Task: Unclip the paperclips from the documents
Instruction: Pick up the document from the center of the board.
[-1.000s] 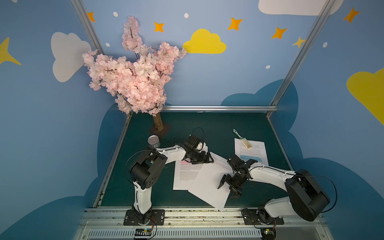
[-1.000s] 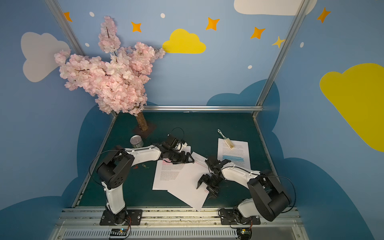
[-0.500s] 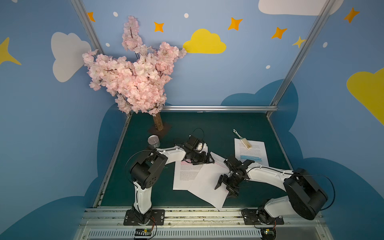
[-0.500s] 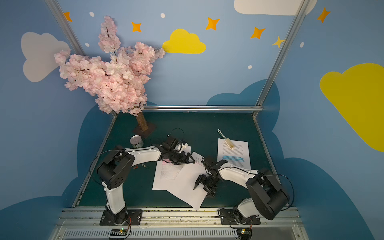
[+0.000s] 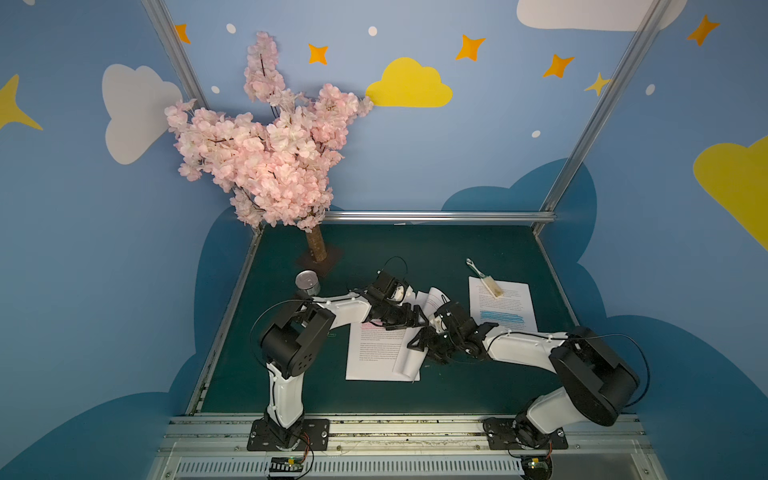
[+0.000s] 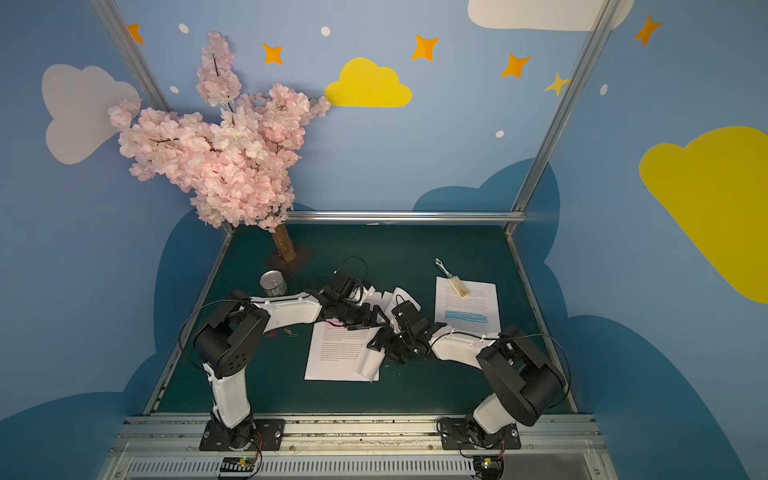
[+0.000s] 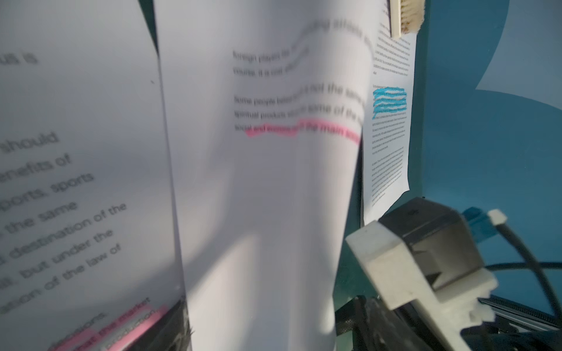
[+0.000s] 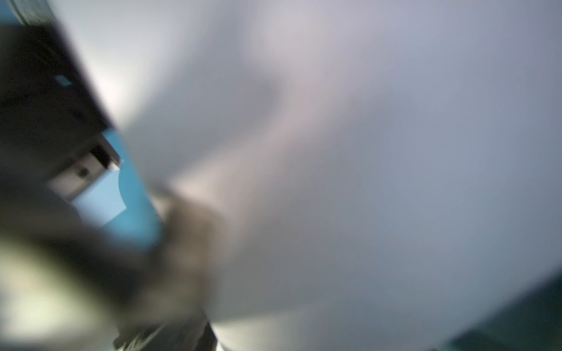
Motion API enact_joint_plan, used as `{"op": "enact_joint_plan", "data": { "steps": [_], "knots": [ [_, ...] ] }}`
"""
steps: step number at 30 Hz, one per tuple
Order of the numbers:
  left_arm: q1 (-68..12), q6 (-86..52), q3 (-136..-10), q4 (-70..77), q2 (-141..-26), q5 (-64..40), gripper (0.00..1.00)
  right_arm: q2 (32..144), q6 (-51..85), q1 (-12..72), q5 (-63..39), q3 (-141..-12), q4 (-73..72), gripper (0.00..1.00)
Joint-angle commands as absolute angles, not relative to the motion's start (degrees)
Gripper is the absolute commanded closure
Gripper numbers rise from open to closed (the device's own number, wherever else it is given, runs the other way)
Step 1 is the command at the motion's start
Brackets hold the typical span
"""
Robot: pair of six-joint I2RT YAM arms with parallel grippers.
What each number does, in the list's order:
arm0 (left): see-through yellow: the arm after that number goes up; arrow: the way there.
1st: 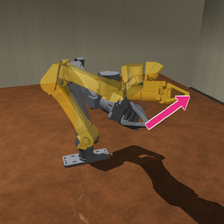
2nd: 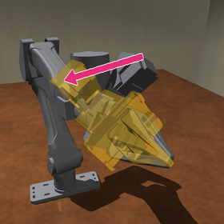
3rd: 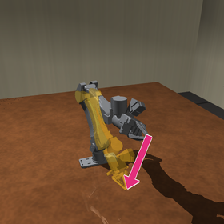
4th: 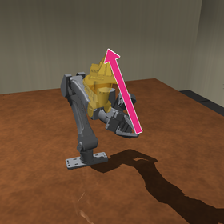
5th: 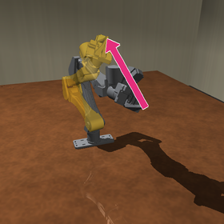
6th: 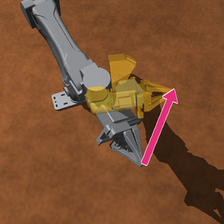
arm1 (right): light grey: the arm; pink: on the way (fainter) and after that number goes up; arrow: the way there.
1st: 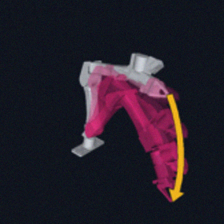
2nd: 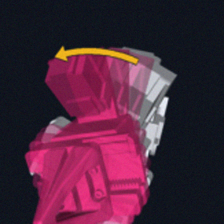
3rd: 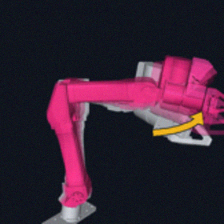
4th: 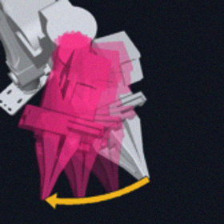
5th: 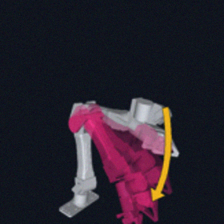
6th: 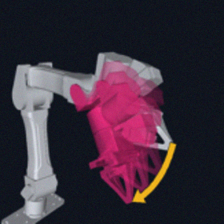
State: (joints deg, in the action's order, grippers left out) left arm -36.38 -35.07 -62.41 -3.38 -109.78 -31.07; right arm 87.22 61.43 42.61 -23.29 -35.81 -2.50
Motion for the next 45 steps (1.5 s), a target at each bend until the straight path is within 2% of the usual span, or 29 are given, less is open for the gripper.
{"op": "enact_joint_plan", "data": {
  "steps": [1, 3, 9, 14, 22, 28, 34, 40, 45],
  "knots": [
    [-37.44, -34.54, -59.97, -10.60, -111.79, -31.23, 0.11, 85.55, 58.21, 42.47, -17.24, -37.82, -1.27, 0.44],
    [-37.28, -34.16, -60.21, -11.20, -111.49, -30.96, 0.11, 84.24, 57.34, 42.49, -17.05, -38.23, 3.04, 0.49],
    [-36.68, -33.17, -61.78, -13.51, -109.68, -29.50, 0.11, 82.73, 53.59, 42.46, -16.90, -44.13, 14.89, 0.56],
    [-34.38, -31.07, -65.00, -18.34, -106.25, -26.85, 0.10, 81.87, 52.91, 42.22, -18.76, -45.27, 17.78, 0.58],
    [-28.74, -31.90, -66.01, -20.65, -99.34, -26.47, 0.10, 79.65, 51.78, 41.27, -21.62, -45.68, 19.76, 0.72],
    [-27.73, -32.54, -64.84, -21.42, -96.52, -26.79, 0.09, 79.46, 51.09, 39.94, -25.96, -47.30, 19.89, 0.76],
    [-23.28, -34.91, -59.61, -21.67, -88.05, -27.70, 0.08, 76.14, 56.85, 37.44, -29.53, -48.30, 17.25, 0.75],
    [-18.87, -41.99, -48.46, -8.89, -77.27, -28.92, 0.07, 73.56, 63.16, 35.40, -33.39, -48.12, 13.96, 0.76],
    [-19.04, -48.70, -42.49, 3.03, -77.38, -31.05, 0.02, 72.03, 67.07, 35.02, -35.20, -48.49, 12.29, 0.76]
  ]
}}
